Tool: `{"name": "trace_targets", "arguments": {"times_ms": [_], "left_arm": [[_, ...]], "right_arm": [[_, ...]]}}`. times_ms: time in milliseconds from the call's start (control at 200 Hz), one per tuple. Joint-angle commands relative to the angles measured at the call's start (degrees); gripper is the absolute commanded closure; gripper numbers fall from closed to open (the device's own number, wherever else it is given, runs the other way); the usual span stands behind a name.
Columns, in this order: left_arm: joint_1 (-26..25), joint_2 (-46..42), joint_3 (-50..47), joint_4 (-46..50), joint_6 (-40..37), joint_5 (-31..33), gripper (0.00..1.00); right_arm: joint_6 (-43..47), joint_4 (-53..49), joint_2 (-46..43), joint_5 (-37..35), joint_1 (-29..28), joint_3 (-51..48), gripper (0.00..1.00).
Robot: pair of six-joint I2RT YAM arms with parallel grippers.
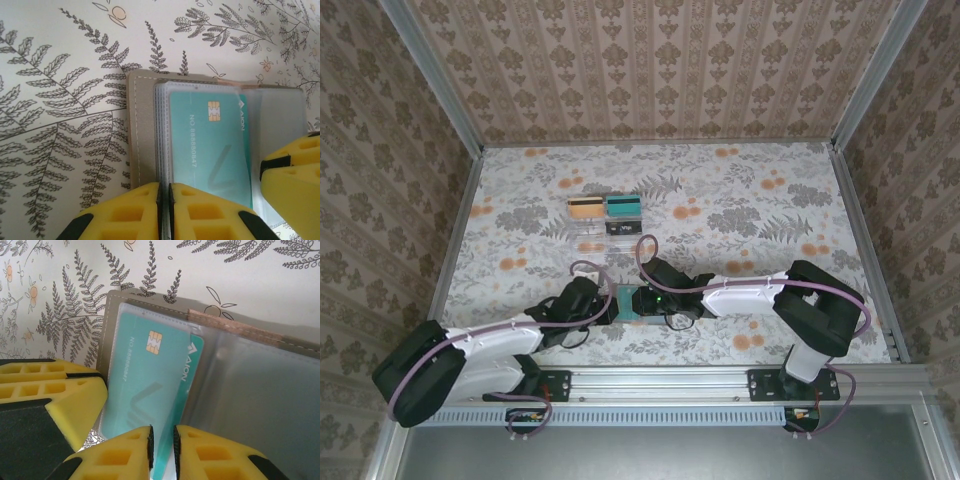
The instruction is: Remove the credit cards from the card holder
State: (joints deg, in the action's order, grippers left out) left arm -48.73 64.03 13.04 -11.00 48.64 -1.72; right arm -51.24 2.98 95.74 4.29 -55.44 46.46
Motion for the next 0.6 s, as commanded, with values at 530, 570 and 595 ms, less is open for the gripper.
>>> {"name": "trace_targets", "arguments": {"times_ms": [530, 570, 595], "left_arm": [[-2.6, 2.4, -0.1, 1.8, 2.9, 3.0, 0.88], [-2.6, 2.4, 0.0, 2.1, 2.9, 3.1, 0.88], [-2.6, 2.4, 0.1, 2.1, 2.9, 3.2, 0.88]], "right_arm": [[-3.9, -1.1, -0.2, -3.8, -0.1, -1.8, 0.81], [-4.0, -1.2, -0.1, -3.8, 0.0, -1.9, 0.81], [-4.1, -1.2, -0.1, -3.8, 0.0, -2.0, 0.81]]}}
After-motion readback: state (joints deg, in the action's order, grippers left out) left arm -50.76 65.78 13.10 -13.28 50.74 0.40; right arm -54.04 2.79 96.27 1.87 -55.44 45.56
